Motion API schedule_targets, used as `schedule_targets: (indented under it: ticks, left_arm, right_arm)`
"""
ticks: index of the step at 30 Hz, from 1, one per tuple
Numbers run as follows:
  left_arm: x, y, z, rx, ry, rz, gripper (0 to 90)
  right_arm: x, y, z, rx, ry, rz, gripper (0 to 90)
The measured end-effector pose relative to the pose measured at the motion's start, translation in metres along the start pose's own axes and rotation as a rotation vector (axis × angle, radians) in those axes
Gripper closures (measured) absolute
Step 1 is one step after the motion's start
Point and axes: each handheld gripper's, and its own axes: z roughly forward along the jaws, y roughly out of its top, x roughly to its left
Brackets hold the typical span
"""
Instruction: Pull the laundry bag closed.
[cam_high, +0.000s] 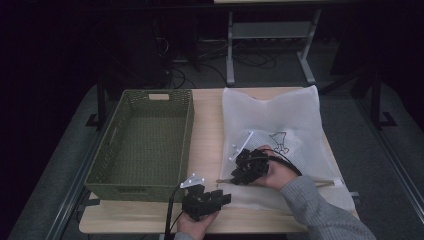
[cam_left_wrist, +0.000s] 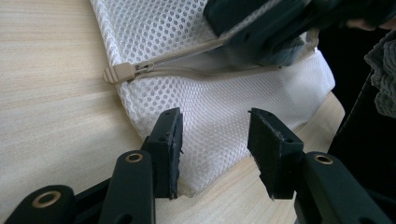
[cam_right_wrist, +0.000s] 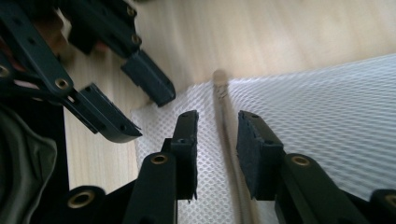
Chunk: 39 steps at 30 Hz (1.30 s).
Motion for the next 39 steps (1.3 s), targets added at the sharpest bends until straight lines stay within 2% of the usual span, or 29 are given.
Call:
schedule_targets:
  ticks: [12,13,15,16,17,21,26,31,36,39]
  left_arm:
    - [-0.001,-0.001,0.002,0.014,0.006,0.01,54.2]
    - [-0.001,-0.001,0.002,0.014,0.008,0.011,54.2]
    - [-0.001,-0.001,0.001,0.015,0.011,0.009,53.8]
    - [-0.001,0.0,0.0,0.015,0.012,0.01,53.8]
    - [-0.001,0.0,0.0,0.012,0.014,0.011,53.7]
    - [-0.001,0.0,-0.002,0.011,0.039,0.024,50.9]
    - [-0.002,0.002,-0.001,0.015,0.065,0.022,46.1]
    - [-0.002,0.008,0.006,0.029,0.061,0.014,46.3]
    - [0.002,0.016,0.012,0.04,0.023,-0.005,53.4]
    - [0.006,0.02,0.016,0.055,0.0,-0.028,63.9]
  right_arm:
    - [0.0,-0.001,0.036,0.137,-0.04,-0.026,68.9]
    - [0.0,-0.001,0.039,0.144,-0.043,-0.026,71.3]
    - [0.0,0.0,0.041,0.154,-0.052,-0.024,81.3]
    - [0.0,0.0,0.04,0.156,-0.053,-0.024,86.9]
    - [0.0,0.001,0.039,0.152,-0.051,-0.025,88.3]
    - [0.001,-0.001,0.029,0.13,-0.037,-0.015,89.1]
    - [0.003,-0.004,0.016,0.098,-0.024,-0.009,89.2]
    - [0.006,-0.005,0.001,0.074,-0.027,-0.018,89.3]
    - [0.007,-0.007,-0.009,0.058,-0.019,-0.013,89.2]
    - [0.006,-0.008,-0.009,0.057,-0.017,-0.015,89.0]
